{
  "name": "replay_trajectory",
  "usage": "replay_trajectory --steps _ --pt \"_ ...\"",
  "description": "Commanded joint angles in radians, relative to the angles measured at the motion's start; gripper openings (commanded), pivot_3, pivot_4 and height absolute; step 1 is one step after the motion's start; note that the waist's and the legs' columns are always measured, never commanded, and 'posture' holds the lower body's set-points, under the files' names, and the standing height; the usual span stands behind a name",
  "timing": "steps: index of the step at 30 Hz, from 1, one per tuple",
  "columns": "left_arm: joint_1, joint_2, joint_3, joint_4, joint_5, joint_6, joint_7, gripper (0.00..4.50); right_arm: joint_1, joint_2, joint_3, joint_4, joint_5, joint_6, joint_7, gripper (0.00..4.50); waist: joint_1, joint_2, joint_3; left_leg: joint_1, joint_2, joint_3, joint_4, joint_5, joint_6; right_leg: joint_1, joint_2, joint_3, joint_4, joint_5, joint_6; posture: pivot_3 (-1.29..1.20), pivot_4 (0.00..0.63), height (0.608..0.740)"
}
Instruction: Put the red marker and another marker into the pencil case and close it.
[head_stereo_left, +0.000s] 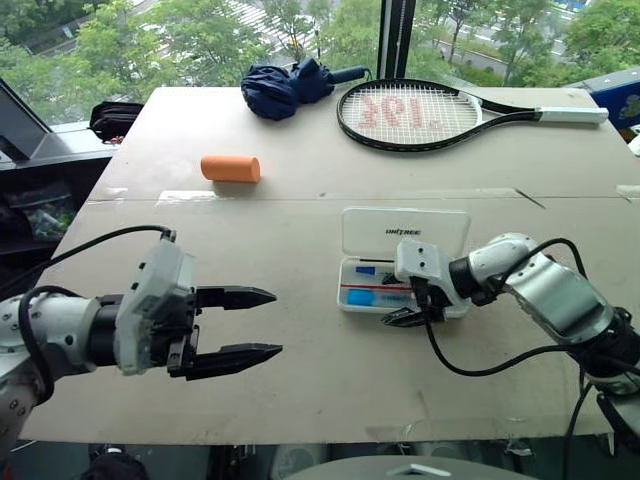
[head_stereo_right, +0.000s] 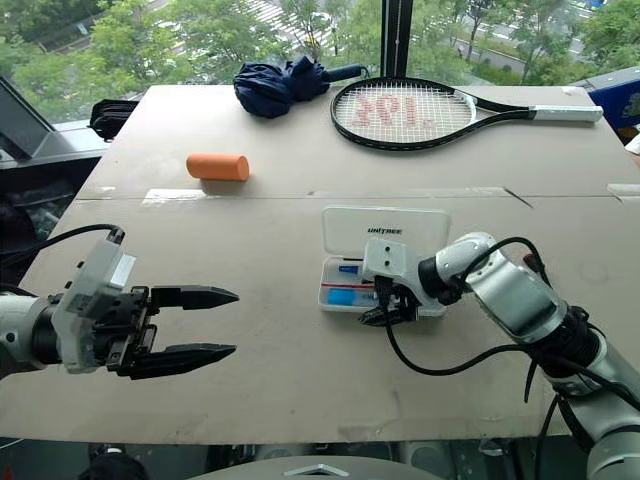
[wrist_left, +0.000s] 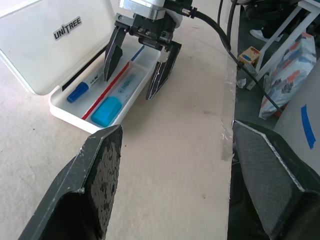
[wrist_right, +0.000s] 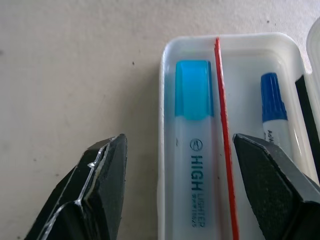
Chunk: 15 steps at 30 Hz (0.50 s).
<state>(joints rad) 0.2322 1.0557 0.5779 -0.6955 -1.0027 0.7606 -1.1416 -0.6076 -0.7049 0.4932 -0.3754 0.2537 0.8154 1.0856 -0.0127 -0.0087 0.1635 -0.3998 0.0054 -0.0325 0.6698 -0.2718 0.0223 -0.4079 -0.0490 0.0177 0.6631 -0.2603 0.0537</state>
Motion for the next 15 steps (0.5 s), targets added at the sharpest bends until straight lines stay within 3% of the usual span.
replay_trajectory --steps 1,5,7,10,15 --pt "-0.001 -0.032 -0.048 -0.031 0.009 -0.052 -0.024 3.51 0.148 -0.081 -0.408 -0.193 0.235 0.118 0.013 3.38 0.013 0.000 0.000 0.000 0.000 0.000 0.000 0.000 0.000 0.000 0.000 0.000 0.000 0.000 0.000 0.00 0.150 0.730" --pt "-0.027 -0.063 -0.126 -0.048 0.023 -0.080 -0.009 3.51 0.326 -0.130 -0.742 -0.265 0.335 0.261 -0.079 3.38 0.027 0.000 0.001 -0.001 -0.002 0.000 0.000 0.000 0.000 0.001 -0.003 0.000 -0.001 0.000 0.000 0.00 0.150 0.730" --pt "-0.059 -0.078 -0.188 -0.055 0.044 -0.090 0.017 3.51 0.443 -0.190 -0.844 -0.235 0.241 0.270 -0.158 3.38 0.029 0.000 0.000 0.001 -0.002 0.000 0.000 0.000 0.000 0.002 -0.003 0.000 -0.001 0.000 0.000 0.00 0.150 0.730" --pt "-0.109 -0.103 -0.254 -0.053 0.054 -0.091 0.058 3.51 0.501 -0.226 -0.883 -0.136 0.122 0.286 -0.316 3.38 0.024 0.000 0.000 0.002 -0.002 0.000 0.000 0.000 0.000 0.004 -0.002 0.000 -0.001 0.000 0.000 0.00 0.150 0.730" --pt "-0.147 -0.131 -0.324 -0.042 0.072 -0.104 0.074 3.51 0.416 -0.171 -0.845 0.008 0.072 0.311 -0.467 3.38 0.000 0.001 0.000 0.004 -0.001 0.003 0.000 0.000 0.001 0.004 0.002 0.004 0.000 0.000 0.000 0.00 0.150 0.730"
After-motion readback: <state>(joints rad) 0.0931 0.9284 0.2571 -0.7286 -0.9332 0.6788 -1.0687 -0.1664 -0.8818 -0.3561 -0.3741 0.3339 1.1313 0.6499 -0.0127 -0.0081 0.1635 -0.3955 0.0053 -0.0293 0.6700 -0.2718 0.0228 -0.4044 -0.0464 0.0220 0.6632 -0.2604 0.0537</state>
